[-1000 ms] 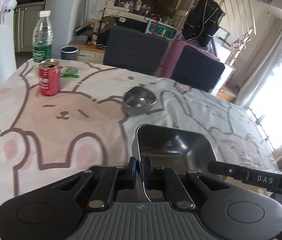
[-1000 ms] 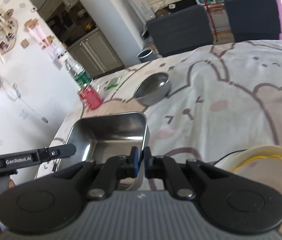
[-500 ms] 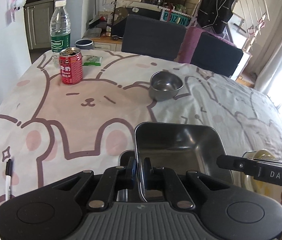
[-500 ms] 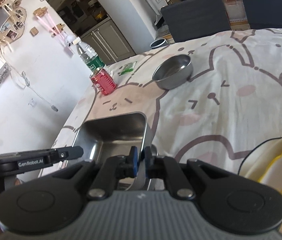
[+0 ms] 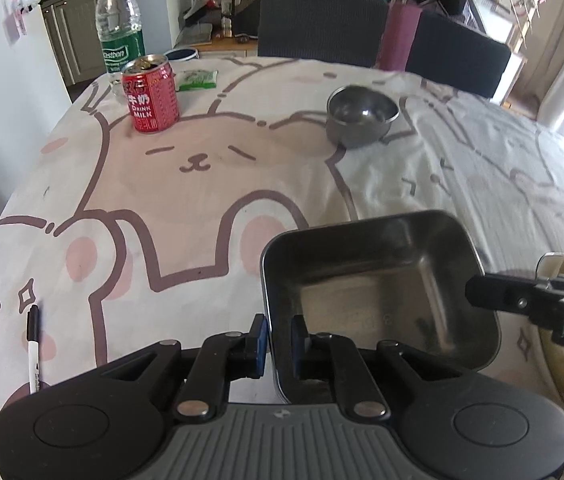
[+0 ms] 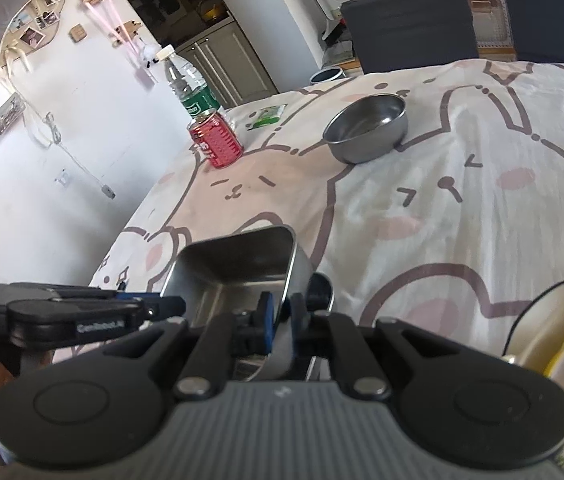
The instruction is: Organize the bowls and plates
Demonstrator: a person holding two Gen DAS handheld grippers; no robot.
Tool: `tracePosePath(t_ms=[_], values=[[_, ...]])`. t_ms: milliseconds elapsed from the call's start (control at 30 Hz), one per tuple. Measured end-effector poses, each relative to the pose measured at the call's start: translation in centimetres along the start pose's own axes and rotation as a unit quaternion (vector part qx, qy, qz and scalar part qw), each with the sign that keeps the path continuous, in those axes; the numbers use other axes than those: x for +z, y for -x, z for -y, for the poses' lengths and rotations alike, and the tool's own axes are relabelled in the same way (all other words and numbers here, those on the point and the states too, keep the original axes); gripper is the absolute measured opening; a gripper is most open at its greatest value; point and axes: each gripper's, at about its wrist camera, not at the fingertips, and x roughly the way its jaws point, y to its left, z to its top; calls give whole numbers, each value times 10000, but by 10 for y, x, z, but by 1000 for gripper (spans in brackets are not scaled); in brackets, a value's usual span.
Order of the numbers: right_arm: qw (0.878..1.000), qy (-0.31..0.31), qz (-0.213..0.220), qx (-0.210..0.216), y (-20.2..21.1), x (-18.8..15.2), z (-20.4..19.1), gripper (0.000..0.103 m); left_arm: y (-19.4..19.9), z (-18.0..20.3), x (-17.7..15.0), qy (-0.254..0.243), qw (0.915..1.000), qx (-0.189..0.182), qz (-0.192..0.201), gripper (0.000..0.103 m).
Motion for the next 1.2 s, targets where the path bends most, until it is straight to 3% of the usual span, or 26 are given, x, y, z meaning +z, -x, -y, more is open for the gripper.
tracePosePath(t_ms=[133,467,1200], values=[[10000,37,-20,-26,-1,0,0,10,-5,5,1,-107,9999,42,-84,18],[9996,153,-186,-146,-9,-3,-1,10,-17,8,0,-172,9994,96,-297,18],[9976,189,-573,-333,-19,-11,3,10,-18,3,3,-11,9995,-111,-301,20]])
